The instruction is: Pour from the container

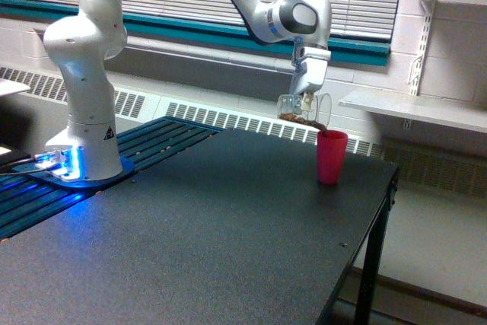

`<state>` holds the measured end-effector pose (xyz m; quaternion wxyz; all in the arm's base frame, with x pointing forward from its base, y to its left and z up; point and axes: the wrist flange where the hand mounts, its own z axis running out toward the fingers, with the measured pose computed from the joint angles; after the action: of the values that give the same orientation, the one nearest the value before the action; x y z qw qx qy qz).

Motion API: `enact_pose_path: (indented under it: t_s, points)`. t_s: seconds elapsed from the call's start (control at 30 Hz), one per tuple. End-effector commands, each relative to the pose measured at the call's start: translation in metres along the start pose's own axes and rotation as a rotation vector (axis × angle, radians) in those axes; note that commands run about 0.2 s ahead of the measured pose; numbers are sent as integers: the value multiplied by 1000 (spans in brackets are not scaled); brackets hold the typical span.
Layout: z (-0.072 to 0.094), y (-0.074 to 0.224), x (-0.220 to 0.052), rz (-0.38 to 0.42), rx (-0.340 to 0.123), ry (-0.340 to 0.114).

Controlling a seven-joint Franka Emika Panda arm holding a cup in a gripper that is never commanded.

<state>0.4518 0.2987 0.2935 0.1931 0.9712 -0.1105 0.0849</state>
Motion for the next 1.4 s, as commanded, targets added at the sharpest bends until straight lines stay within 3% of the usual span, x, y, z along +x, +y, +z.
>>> enact_pose_path:
  t_s: [0.03,1.4]
  points:
    - [-6,1,2,-17,-4,7]
    - [-9,-7,-1,-68,-50,10]
